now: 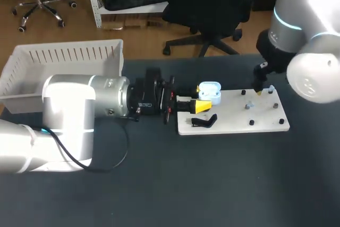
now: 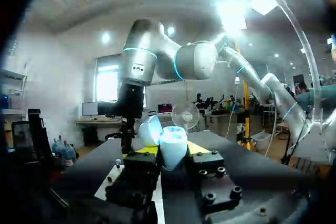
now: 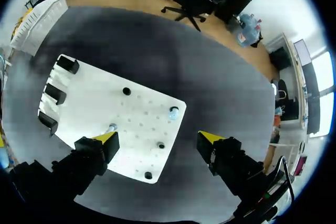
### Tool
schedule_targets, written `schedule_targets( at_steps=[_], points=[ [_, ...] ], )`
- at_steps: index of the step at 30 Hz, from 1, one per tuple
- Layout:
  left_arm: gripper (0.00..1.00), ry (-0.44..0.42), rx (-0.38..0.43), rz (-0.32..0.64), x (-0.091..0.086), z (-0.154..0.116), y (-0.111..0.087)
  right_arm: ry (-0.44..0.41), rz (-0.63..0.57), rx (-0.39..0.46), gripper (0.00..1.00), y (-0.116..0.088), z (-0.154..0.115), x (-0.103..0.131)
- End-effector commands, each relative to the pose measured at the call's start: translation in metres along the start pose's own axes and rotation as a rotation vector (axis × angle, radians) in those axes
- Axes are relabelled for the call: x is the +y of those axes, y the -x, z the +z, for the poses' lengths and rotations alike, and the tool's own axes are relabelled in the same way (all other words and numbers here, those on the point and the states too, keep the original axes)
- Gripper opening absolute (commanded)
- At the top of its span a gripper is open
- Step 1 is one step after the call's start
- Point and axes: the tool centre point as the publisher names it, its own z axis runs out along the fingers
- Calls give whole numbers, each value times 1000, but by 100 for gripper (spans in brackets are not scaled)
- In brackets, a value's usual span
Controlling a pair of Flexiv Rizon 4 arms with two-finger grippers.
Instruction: Pick up each earbud case from the left stands, insert the matching earbuds, close the lid, and place the case in the box.
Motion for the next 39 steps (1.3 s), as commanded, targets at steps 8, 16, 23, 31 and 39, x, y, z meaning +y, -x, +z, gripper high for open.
schedule_targets(
  at_steps=[8, 16, 23, 31, 39],
  points=[
    [0, 2, -2, 2, 0, 0, -1, -2, 19, 83, 68, 12, 29, -11],
    [0, 2, -2, 2, 0, 0, -1, -5, 52, 66, 45, 10, 33, -16],
    [0, 2, -2, 2, 0, 0, -1, -17, 67, 53, 46, 11, 36, -18],
    [0, 2, -2, 2, 0, 0, -1, -62, 52, 51, 44, 10, 41, -19],
    [0, 2, -2, 2, 0, 0, -1, -62, 61, 47, 41, 11, 43, -19]
  ],
)
